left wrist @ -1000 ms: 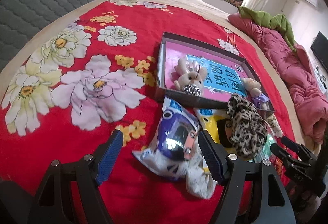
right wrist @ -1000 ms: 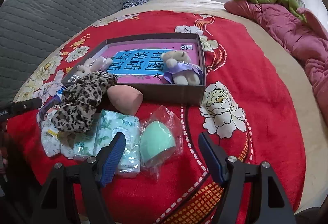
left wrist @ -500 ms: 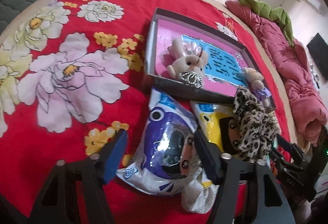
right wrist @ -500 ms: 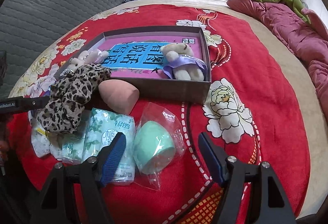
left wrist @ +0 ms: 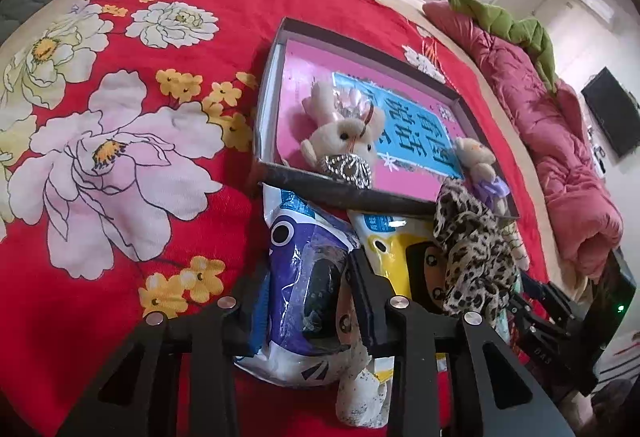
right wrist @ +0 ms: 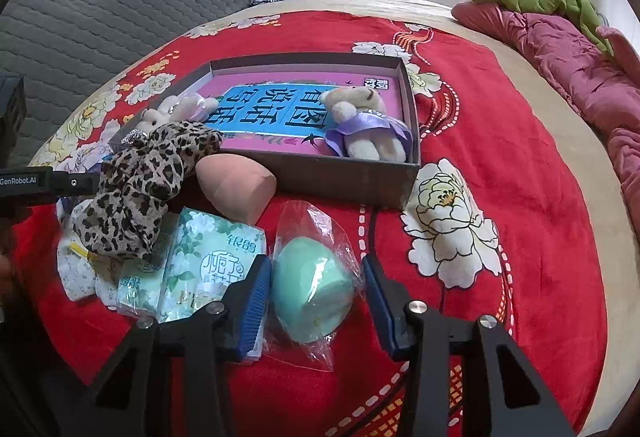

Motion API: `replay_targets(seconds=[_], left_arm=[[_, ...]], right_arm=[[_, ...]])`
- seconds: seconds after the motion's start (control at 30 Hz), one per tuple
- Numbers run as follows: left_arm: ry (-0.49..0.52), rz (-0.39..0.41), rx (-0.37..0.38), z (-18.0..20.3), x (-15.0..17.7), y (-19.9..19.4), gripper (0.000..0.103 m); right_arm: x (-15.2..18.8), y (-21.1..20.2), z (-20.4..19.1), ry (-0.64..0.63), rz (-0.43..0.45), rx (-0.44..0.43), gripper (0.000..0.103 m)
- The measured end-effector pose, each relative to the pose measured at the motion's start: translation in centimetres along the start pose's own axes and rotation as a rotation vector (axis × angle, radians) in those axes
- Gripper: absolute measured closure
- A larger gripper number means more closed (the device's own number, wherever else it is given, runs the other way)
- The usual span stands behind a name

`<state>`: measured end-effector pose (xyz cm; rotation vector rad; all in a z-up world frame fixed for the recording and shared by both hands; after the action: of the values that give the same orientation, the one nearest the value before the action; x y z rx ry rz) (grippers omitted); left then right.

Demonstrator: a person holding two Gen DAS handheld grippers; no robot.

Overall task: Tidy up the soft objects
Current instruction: 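Grasp the blue-and-white snack bag with the left tool while the right grasps the green sponge bag, then lift and carry the snack bag with the left tool while the right carries the sponge toward the box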

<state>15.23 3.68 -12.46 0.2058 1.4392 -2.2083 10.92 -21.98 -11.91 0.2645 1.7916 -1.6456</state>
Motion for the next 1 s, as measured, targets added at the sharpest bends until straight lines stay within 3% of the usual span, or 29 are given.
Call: replay_targets(seconds=[0.23,0.37,0.67,1.0], left_arm=[[-0.077,0.024,0.044,-1.3,-0.8,-1.0,0.067],[-0.089,0.04,0.027,-1.9,-1.0,-1.6,0.067],[-0.009,0.141,-0.045,-0.8,-0.5,-4.3,0.067],[0.021,0.222,-0.068,0.2,0.6,-7.4,0.067]], right_arm=[[0.0,0.2,0.0,0.0,-0.008,-0.016,0.057],[0.1,0.3,0.1,0.006,-0.014,-0.029,0.058],[-0.7,-1.0,0.6,0.015,0.032,-0.013,0.06],[-2.0,-3.7,1.0,0.011,0.125,-0.005,0.06]])
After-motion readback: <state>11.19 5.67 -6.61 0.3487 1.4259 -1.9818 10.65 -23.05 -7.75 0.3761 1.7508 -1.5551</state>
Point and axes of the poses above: each gripper's, at about its wrist camera, not at the fingertips, and y roughly the way its jaws point, z to its right, x to its underside, the point moved 6 cm from there along y, roughly the way its jaws point, and after that the axes turned 6 degrees about -y, right-handed, at the moved point
